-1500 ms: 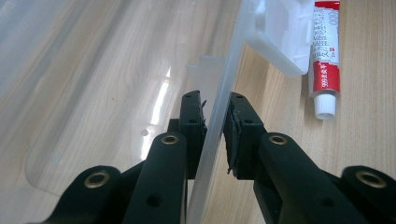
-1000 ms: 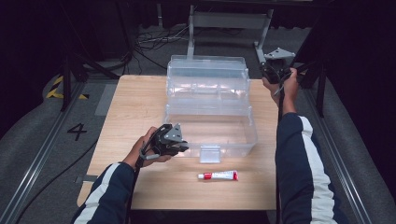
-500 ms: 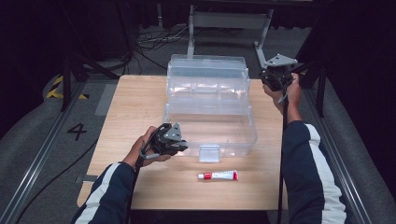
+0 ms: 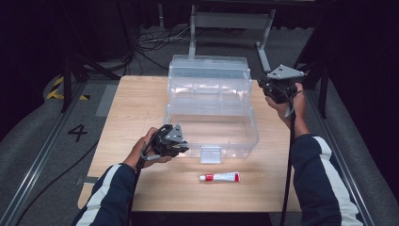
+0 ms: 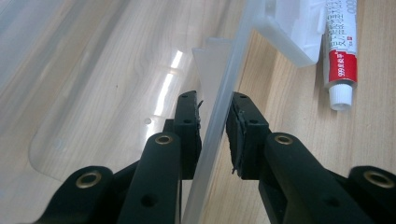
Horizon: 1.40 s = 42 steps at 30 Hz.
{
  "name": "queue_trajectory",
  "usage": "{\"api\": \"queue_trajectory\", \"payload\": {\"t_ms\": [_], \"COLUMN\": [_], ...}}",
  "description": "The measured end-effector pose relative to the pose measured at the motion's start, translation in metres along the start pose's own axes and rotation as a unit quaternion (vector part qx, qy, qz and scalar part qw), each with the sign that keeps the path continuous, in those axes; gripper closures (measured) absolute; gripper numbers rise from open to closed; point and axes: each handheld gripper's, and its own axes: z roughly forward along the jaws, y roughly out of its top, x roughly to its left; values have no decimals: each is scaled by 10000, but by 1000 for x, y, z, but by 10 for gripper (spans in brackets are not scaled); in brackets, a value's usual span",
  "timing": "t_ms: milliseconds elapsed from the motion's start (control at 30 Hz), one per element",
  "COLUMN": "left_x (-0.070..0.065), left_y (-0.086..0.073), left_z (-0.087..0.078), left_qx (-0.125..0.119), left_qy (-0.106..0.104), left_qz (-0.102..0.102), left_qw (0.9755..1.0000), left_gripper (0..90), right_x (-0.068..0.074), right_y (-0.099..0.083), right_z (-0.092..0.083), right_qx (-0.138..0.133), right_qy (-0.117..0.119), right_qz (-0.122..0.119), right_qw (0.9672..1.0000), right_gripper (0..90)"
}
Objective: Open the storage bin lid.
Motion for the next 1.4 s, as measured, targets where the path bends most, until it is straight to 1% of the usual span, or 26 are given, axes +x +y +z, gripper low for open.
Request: {"api": "queue_trajectory", "payload": {"t_ms": [133, 233, 333, 467, 533, 700, 800, 900, 967, 1133, 1200, 1300, 1400], "left_x": [0, -1, -1, -2, -2, -2, -3, -3, -3, -3, -3, -3, -3], "left_y": [0, 0, 0, 0, 0, -1, -1, -1, -1, -1, -1, -1, -1], "left_z": [0, 0, 0, 0, 0, 0, 0, 0, 1, 0, 0, 0, 0], "left_qx": [15, 51, 63, 73, 100, 90, 90, 82, 73, 76, 75, 73, 72], "left_qy": [17, 43, 68, 106, 133, 159, 160, 166, 169, 176, 178, 184, 192], "left_qz": [14, 39, 55, 53, 47, 42, 41, 40, 30, 32, 32, 31, 23], "left_qw": [10000, 10000, 9999, 9999, 9999, 9998, 9998, 9998, 9998, 9998, 9998, 9998, 9998], "left_gripper": [749, 745, 742, 736, 728, 719, 718, 717, 715, 713, 713, 712, 710], "right_x": [4, 6, 8, 17, 22, 36, 41, 45, 50, 58, 60, 68, 74], "right_y": [-5, -8, -11, -16, -20, -33, -39, -42, -46, -54, -56, -61, -66], "right_z": [-9, -16, -20, -34, -41, -56, -63, -66, -70, -75, -76, -78, -80], "right_qx": [-34, -117, -122, -187, -205, -200, -220, -225, -204, -168, -162, -96, -63], "right_qy": [85, 132, 190, 392, 560, 780, 880, 934, 1021, 1225, 1249, 1395, 1534], "right_qz": [-19, 10, -23, -95, -155, -311, -312, -311, -347, -348, -370, -422, -399], "right_qw": [10000, 9998, 9997, 9990, 9981, 9963, 9954, 9949, 9940, 9917, 9913, 9893, 9873], "right_gripper": [841, 843, 852, 852, 848, 846, 844, 838, 834, 823, 823, 818, 808]}}
